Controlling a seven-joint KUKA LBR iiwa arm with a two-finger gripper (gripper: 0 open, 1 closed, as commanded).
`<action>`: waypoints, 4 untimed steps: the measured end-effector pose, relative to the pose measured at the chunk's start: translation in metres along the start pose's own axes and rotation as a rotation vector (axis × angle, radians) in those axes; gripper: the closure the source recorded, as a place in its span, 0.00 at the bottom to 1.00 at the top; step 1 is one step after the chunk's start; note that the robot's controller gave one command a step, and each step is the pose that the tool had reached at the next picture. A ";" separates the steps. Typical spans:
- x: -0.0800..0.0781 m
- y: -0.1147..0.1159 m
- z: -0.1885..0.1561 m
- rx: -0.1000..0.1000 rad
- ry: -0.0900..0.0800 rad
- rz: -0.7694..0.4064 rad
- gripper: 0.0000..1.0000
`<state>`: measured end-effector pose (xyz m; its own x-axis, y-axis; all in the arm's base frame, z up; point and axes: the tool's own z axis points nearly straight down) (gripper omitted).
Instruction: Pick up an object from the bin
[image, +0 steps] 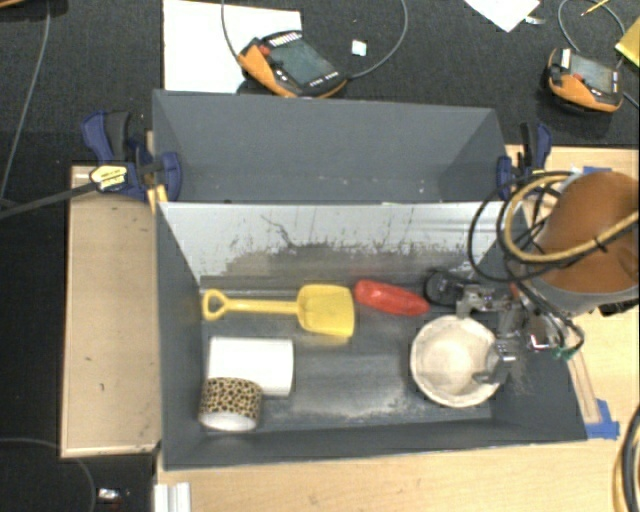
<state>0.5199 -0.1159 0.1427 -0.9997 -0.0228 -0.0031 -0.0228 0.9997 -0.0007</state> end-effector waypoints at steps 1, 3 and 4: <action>0.000 0.000 0.000 0.000 0.000 -0.001 0.00; 0.002 0.052 0.039 -0.001 -0.005 0.109 0.00; 0.025 0.044 -0.066 0.000 0.001 0.131 0.00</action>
Offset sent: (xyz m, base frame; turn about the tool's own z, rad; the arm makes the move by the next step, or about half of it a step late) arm -0.0234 0.0250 -0.0398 0.1726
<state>0.4942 -0.0723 0.2081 -0.9942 0.1075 -0.0018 0.1075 0.9942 -0.0001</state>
